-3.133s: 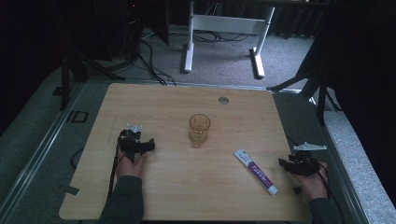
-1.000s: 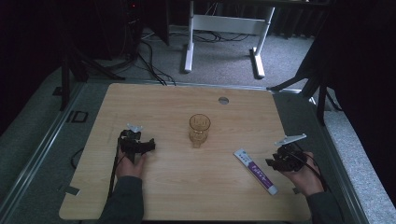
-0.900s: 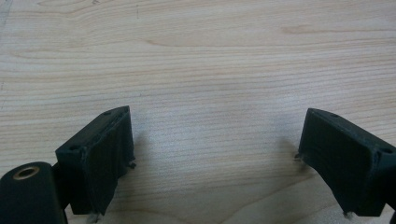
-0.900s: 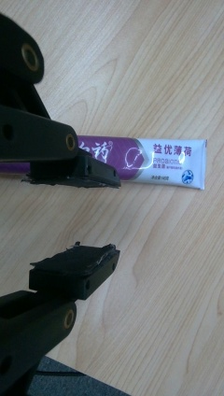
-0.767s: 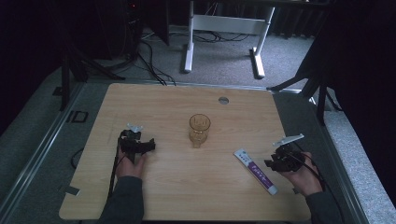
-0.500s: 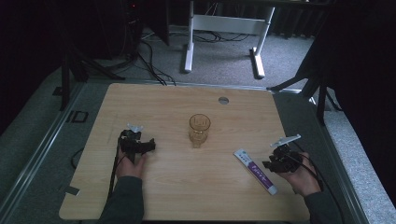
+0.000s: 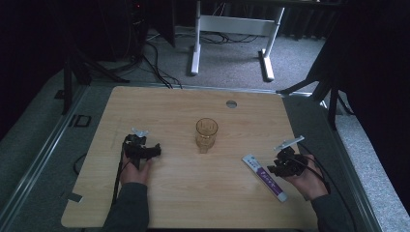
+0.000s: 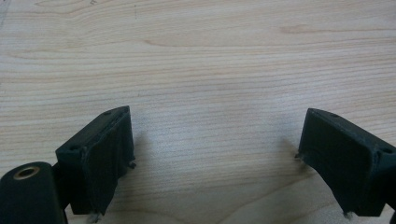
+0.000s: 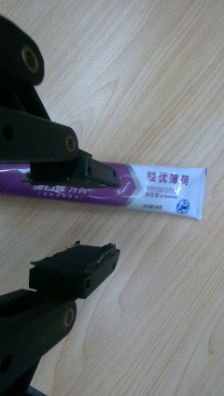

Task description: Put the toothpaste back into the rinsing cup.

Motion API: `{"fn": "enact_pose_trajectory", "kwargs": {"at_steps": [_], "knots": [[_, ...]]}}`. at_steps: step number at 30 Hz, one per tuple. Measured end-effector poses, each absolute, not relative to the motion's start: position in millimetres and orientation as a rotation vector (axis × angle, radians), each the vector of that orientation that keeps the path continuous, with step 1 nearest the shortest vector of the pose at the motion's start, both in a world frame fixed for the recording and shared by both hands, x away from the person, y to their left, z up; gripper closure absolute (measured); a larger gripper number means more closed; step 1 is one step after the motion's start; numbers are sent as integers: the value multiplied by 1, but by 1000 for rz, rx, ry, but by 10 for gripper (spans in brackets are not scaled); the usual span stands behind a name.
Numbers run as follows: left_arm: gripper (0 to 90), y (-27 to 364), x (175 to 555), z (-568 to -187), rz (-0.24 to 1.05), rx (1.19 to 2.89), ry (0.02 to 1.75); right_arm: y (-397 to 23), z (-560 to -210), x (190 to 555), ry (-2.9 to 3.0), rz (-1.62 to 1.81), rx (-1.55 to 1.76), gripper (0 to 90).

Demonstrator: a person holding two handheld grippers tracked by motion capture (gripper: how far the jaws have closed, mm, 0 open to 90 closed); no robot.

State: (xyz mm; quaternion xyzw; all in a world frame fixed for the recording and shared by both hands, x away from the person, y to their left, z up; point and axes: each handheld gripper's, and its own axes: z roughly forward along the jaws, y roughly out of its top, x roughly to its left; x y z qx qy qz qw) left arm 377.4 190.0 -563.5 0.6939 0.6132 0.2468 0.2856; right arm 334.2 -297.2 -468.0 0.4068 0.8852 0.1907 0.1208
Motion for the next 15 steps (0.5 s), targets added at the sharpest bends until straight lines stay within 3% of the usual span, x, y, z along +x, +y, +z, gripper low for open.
{"fn": "enact_pose_trajectory", "kwargs": {"at_steps": [15], "knots": [[103,190,377,-564,661,1856,1639,-288,-467,337,2625,509,1168,596]]}}
